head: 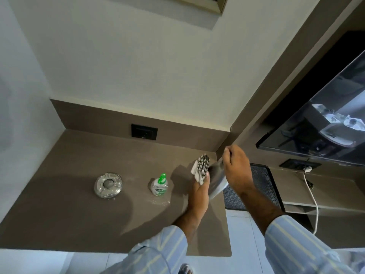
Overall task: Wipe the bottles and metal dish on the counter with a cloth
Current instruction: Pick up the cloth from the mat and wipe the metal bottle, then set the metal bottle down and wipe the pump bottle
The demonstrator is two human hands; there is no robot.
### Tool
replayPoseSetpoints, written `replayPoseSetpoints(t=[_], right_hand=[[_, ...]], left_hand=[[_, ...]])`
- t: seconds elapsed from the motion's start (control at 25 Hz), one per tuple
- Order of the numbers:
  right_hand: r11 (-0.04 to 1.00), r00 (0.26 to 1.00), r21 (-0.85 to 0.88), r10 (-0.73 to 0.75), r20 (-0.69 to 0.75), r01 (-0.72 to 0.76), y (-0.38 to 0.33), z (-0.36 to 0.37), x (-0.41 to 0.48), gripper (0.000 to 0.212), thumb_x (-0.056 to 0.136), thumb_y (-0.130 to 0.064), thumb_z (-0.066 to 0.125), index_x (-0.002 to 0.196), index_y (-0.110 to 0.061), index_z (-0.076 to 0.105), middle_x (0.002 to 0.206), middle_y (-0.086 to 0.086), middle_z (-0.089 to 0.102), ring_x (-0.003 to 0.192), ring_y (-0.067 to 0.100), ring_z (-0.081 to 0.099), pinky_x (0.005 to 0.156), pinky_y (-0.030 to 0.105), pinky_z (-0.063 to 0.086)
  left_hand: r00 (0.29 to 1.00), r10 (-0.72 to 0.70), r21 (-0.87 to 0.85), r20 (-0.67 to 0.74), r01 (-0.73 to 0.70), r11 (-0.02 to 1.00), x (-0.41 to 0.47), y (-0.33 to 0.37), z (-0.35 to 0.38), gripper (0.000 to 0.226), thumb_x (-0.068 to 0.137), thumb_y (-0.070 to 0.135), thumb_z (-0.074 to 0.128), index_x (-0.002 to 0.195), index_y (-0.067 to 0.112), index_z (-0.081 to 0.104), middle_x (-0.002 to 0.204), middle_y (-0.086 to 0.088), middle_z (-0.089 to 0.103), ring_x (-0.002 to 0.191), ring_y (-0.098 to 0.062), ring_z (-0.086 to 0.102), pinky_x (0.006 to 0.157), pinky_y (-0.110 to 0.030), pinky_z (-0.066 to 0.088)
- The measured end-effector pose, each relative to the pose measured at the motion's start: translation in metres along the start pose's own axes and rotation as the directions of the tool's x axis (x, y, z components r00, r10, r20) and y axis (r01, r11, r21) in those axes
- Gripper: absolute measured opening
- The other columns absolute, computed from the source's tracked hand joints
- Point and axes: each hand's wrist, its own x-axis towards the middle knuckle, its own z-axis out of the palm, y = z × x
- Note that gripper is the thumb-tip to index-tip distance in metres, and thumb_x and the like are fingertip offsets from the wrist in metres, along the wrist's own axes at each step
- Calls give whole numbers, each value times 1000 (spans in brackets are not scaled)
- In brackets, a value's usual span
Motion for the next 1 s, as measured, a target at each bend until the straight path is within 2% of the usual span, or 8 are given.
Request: replayPoseSetpoints(t=[0.16,0.32,0.4,0.48,0.56,0.68,0.76,1.0], right_hand=[[997,994,-60,46,98,-40,-5,-11,-2,33,107,-34,43,92,-7,57,88,12,61,85,29,60,79,51,54],[918,962,-290,-271,45,272,-22,-29,0,36,105,-45,51,112,-12,65,123,6,65,132,26,53,116,46,43],[889,904,-173,-427,21,424,-34,-24,-9,31,105,-48,47,114,-23,63,117,-2,67,119,10,58,105,30,49],[938,913,10,-341,225,348,-44,6,-28,23,101,-47,49,111,-30,62,99,-8,70,89,3,64,83,23,55],[984,851,63,-174,496,165,-43,52,-47,29,96,-31,64,122,-20,65,107,4,73,96,17,70,89,34,58],[998,762,-30,-26,647,60,-36,119,-55,66,87,-20,78,145,-4,51,144,17,60,134,30,56,113,35,40],[999,771,-42,18,637,11,-31,154,-55,66,82,-28,82,141,-10,58,144,12,61,134,28,57,109,30,43],[996,819,-27,-56,571,86,-32,189,-48,42,95,-14,67,135,-3,62,136,22,66,96,-8,72,75,3,51]], left_hand=[[987,158,0,28,-159,987,8,64,-6,35,101,27,54,135,27,57,116,32,63,107,19,59,88,-3,46],[989,98,-143,-110,-113,983,18,123,-56,23,96,40,59,112,25,68,106,10,73,101,-10,71,84,-24,57],[964,114,-248,-242,-175,953,30,141,-100,29,96,37,61,117,19,67,108,4,75,94,-11,75,78,-24,62],[945,105,-209,-310,-175,962,39,143,-141,39,99,28,62,133,9,59,117,-2,73,95,-8,74,75,-19,62],[946,54,62,-319,-36,997,41,130,-169,37,99,25,63,133,10,60,116,-6,71,103,-19,71,80,-28,61],[990,90,522,-112,-19,853,37,94,-190,28,96,3,64,124,-1,64,117,-26,71,113,-43,67,102,-46,52],[981,165,740,105,-188,646,32,74,-195,41,90,-6,65,131,-5,61,128,-27,67,118,-41,65,107,-29,43],[778,106,742,620,-625,243,33,74,-190,78,80,-8,64,150,21,47,158,-8,44,139,-29,48,117,-40,39]])
